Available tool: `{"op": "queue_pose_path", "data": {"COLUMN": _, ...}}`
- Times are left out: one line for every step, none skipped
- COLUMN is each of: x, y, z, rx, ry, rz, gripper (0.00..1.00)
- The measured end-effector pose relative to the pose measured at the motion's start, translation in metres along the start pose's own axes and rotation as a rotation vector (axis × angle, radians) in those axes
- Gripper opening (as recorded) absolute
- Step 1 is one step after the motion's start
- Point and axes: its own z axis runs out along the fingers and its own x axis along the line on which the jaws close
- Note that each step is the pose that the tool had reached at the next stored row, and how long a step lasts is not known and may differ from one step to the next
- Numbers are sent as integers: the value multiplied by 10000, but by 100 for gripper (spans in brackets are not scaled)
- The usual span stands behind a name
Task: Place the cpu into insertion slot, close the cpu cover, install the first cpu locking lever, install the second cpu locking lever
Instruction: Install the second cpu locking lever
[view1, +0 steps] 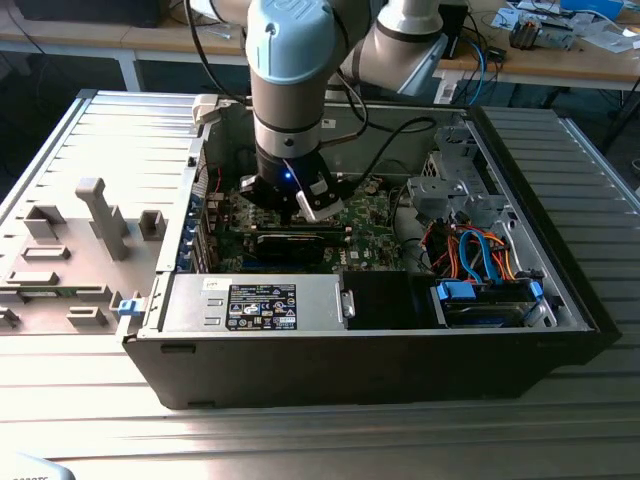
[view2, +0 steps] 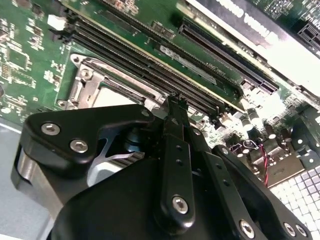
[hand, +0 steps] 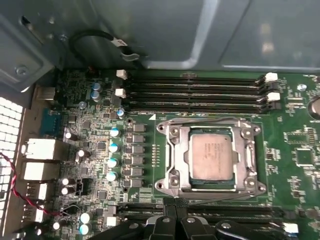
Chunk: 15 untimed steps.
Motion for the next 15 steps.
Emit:
{"op": "queue_pose_path", "data": {"x": 8, "y": -4, "z": 20, "rx": -3, "ry": 2, "rz": -11, "gripper": 11}}
{"op": "queue_pose_path", "data": {"x": 11, "y": -6, "z": 37, "rx": -5, "ry": 6, "rz": -27, "gripper": 11}}
{"op": "queue_pose_path", "data": {"x": 10, "y": -6, "z": 52, "rx": -7, "ry": 17, "rz": -87, "gripper": 11}}
{"op": "queue_pose_path", "data": {"x": 10, "y": -3, "z": 61, "rx": -8, "ry": 32, "rz": -159, "gripper": 11}}
{"op": "queue_pose_path", "data": {"x": 13, "y": 0, "z": 70, "rx": -10, "ry": 48, "rz": -232, "gripper": 11}}
{"op": "queue_pose_path", "data": {"x": 15, "y": 7, "z": 80, "rx": -18, "ry": 64, "rz": -309, "gripper": 11}}
{"op": "queue_pose_path", "data": {"x": 16, "y": 13, "z": 87, "rx": -32, "ry": 71, "rz": -351, "gripper": 11}}
{"op": "queue_pose_path", "data": {"x": 16, "y": 26, "z": 98, "rx": -52, "ry": 79, "rz": -393, "gripper": 11}}
{"op": "queue_pose_path", "data": {"x": 16, "y": 38, "z": 106, "rx": -63, "ry": 84, "rz": -422, "gripper": 11}}
{"op": "queue_pose_path", "data": {"x": 16, "y": 55, "z": 118, "rx": -79, "ry": 93, "rz": -461, "gripper": 11}}
{"op": "queue_pose_path", "data": {"x": 18, "y": 69, "z": 135, "rx": -90, "ry": 98, "rz": -502, "gripper": 11}}
{"op": "queue_pose_path", "data": {"x": 20, "y": 71, "z": 142, "rx": -90, "ry": 102, "rz": -520, "gripper": 11}}
{"op": "queue_pose_path", "data": {"x": 23, "y": 72, "z": 150, "rx": -93, "ry": 107, "rz": -541, "gripper": 11}}
{"op": "queue_pose_path", "data": {"x": 23, "y": 73, "z": 154, "rx": -97, "ry": 111, "rz": -551, "gripper": 11}}
{"op": "queue_pose_path", "data": {"x": 24, "y": 75, "z": 162, "rx": -115, "ry": 111, "rz": -565, "gripper": 11}}
